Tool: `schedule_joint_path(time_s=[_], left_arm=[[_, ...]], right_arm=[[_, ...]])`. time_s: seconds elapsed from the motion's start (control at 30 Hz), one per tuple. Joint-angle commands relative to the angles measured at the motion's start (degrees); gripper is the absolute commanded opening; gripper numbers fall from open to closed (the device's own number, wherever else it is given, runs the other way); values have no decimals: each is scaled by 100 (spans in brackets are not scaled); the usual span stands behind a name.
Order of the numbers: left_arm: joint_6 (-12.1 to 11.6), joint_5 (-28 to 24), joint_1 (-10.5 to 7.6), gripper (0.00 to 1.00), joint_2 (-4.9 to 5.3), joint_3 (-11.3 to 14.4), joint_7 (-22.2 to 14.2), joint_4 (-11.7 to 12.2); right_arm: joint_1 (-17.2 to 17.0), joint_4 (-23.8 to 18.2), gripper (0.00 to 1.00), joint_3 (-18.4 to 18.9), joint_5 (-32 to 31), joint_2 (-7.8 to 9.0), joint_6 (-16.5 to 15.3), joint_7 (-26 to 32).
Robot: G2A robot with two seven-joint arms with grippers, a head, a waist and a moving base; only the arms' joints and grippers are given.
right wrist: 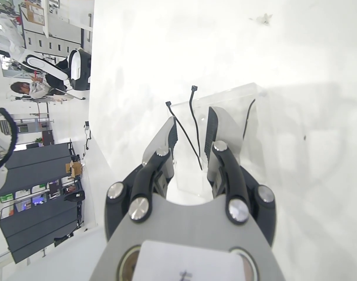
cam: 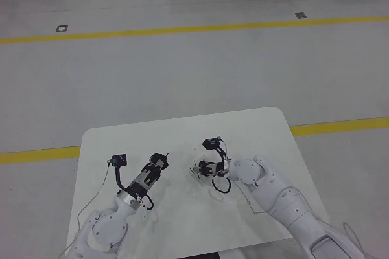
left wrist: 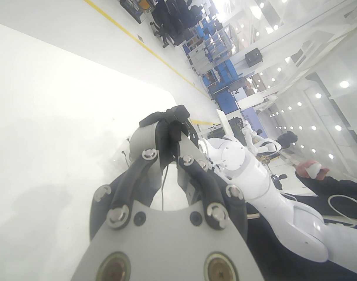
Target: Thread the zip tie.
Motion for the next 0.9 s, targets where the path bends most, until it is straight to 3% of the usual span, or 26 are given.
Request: schedule_joint_path(time_s=[0.0,0.87], left_arm=[[0,0,0,0,0,0,0,0],[0,0,0,0,0,0,0,0]], right_arm=[[22,22,21,-27,-6,-8,16,0],[275,334,9,-336,-9,-129,305,0]])
